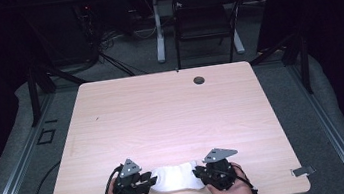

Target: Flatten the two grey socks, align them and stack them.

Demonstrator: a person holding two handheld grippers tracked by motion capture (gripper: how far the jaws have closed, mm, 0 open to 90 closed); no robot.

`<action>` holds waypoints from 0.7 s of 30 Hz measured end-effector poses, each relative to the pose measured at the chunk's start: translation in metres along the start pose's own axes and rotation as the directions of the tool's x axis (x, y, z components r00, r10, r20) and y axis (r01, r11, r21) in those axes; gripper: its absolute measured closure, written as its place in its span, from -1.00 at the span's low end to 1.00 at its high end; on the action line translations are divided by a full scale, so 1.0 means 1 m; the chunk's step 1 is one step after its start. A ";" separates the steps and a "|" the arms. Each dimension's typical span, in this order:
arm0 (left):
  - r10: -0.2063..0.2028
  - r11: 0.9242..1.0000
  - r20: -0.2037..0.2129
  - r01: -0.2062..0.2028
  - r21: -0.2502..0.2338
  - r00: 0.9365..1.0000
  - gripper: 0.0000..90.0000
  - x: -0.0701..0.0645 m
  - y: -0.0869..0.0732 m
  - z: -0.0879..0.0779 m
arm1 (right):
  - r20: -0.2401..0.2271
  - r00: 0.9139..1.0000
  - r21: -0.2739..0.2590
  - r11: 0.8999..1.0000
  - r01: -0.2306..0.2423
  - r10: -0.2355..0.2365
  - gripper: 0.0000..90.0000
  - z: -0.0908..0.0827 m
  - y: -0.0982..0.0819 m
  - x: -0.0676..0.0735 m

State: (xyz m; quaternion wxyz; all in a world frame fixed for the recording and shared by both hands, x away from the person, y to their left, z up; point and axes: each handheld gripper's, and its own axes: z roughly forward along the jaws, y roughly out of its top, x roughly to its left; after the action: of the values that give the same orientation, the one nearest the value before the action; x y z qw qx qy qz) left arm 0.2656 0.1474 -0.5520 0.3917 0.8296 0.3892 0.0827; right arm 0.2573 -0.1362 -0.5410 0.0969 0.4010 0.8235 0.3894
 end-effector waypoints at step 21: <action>0.020 0.999 0.004 -0.020 0.040 1.000 0.41 0.005 -0.010 0.017 | 0.038 0.999 0.043 0.999 -0.026 0.025 0.84 0.024 -0.011 -0.009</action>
State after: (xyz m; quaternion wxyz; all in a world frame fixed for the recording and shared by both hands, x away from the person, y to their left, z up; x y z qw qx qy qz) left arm 0.2709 0.1449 -0.5720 0.3747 0.8413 0.3819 0.0772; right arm 0.2680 -0.1335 -0.5663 0.0988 0.4208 0.8245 0.3652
